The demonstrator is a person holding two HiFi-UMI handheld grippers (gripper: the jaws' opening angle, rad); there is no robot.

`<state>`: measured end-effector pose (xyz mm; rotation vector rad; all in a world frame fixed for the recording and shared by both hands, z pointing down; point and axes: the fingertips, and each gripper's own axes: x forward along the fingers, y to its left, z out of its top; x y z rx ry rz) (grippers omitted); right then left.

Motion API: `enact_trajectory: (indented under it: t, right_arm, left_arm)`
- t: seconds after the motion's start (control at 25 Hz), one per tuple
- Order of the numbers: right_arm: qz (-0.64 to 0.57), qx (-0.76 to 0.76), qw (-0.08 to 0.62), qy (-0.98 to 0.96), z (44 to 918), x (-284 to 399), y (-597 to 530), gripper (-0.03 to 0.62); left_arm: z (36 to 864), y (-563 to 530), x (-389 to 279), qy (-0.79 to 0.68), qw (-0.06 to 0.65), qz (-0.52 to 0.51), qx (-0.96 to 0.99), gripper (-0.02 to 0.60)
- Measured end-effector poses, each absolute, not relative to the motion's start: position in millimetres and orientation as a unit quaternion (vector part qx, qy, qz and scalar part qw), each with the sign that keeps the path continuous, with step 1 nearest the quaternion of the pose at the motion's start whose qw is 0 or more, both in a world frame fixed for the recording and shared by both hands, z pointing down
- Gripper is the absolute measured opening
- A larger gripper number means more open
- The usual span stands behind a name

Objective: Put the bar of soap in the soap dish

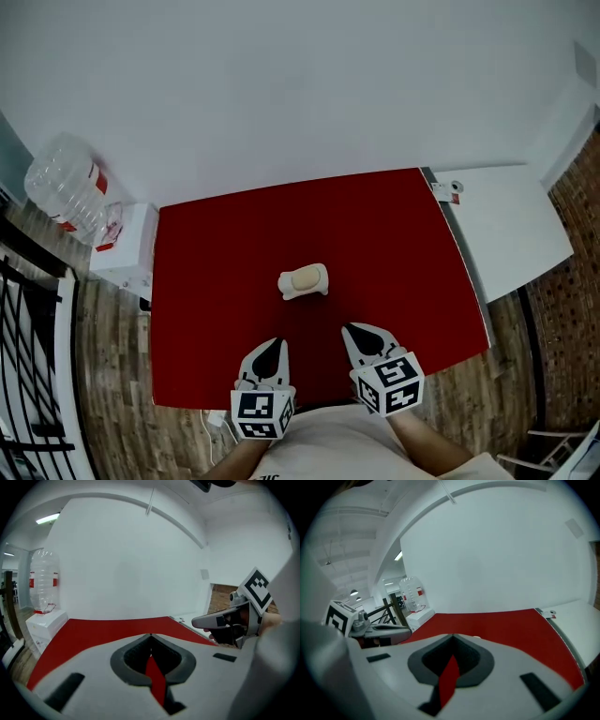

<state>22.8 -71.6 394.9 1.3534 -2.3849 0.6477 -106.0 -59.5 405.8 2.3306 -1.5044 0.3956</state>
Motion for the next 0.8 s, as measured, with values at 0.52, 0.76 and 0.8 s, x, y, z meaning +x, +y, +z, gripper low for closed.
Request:
enact_trajectory:
  t: [0.52,0.76,0.8]
  right_arm:
    - [0.228,0.470,0.148,-0.840,380,21,-70,0.003]
    - [0.235,0.475,0.145,-0.836,381,25,-61,0.003]
    - [0.237,0.475,0.145,-0.835,383,25,-59,0.003]
  left_arm:
    - [401,-51,-98,-0.517,0.160,0.152,0.827,0.008]
    - [402,-44,-96,-0.515,0.162,0.153,0.827,0.008]
    - [402,-43,-96,-0.515,0.162,0.153,0.828,0.008]
